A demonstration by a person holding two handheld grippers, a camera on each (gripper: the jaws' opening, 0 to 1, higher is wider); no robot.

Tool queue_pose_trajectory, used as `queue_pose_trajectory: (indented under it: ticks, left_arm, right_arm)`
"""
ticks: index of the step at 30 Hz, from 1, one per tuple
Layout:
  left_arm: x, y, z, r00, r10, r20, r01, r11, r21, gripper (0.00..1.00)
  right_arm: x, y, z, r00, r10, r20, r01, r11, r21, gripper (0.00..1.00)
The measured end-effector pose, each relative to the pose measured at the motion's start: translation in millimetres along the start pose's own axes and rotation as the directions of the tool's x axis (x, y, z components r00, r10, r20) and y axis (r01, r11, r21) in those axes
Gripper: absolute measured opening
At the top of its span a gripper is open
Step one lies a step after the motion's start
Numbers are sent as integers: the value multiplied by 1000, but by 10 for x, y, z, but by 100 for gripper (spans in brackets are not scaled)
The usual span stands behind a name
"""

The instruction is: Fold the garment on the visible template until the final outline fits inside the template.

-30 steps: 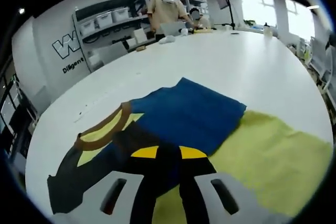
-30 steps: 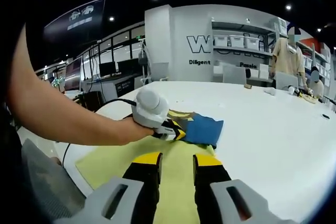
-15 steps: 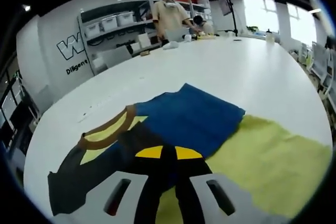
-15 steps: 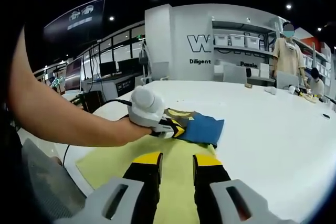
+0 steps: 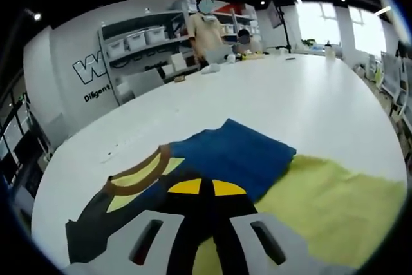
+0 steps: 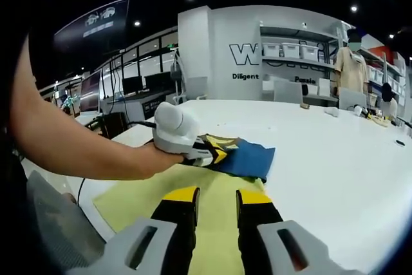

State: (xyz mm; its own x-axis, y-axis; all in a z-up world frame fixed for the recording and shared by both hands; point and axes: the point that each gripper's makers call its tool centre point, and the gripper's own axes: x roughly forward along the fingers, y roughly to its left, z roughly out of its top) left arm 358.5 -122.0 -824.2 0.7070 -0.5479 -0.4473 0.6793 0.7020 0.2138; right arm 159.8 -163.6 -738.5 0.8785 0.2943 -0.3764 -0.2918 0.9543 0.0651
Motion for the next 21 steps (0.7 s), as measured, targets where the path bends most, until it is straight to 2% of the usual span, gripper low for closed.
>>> queue_pose_trajectory:
  ticks: [9, 15, 16, 17, 18, 20, 21]
  left_arm:
    - [-25, -121, 177, 999, -16, 49, 16, 1000, -5, 0]
    - [17, -241, 222, 997, -44, 59, 44, 999, 13, 0]
    - [17, -252, 228, 997, -45, 63, 44, 999, 18, 0]
    - [23, -274, 241, 996, -52, 69, 48, 997, 59, 0]
    - [34, -295, 216, 997, -59, 59, 55, 996, 73, 0]
    - [69, -331, 112, 996, -79, 28, 79, 997, 20, 0]
    - [79, -334, 88, 997, -80, 22, 80, 997, 22, 0]
  right_arm:
    - [0, 1, -1, 1000, 1, 0, -1, 1000, 2, 19]
    - [1, 0, -1, 1000, 0, 0, 0, 1000, 2, 19]
    - [1, 0, -3, 1000, 0, -1, 0, 1000, 3, 19]
    - [2, 0, -3, 1000, 0, -1, 0, 1000, 3, 19]
    - [2, 1, -5, 1000, 0, -2, 0, 1000, 3, 19]
    - [4, 1, -4, 1000, 0, -1, 0, 1000, 4, 19]
    - [4, 0, -5, 1000, 0, -2, 0, 1000, 4, 19]
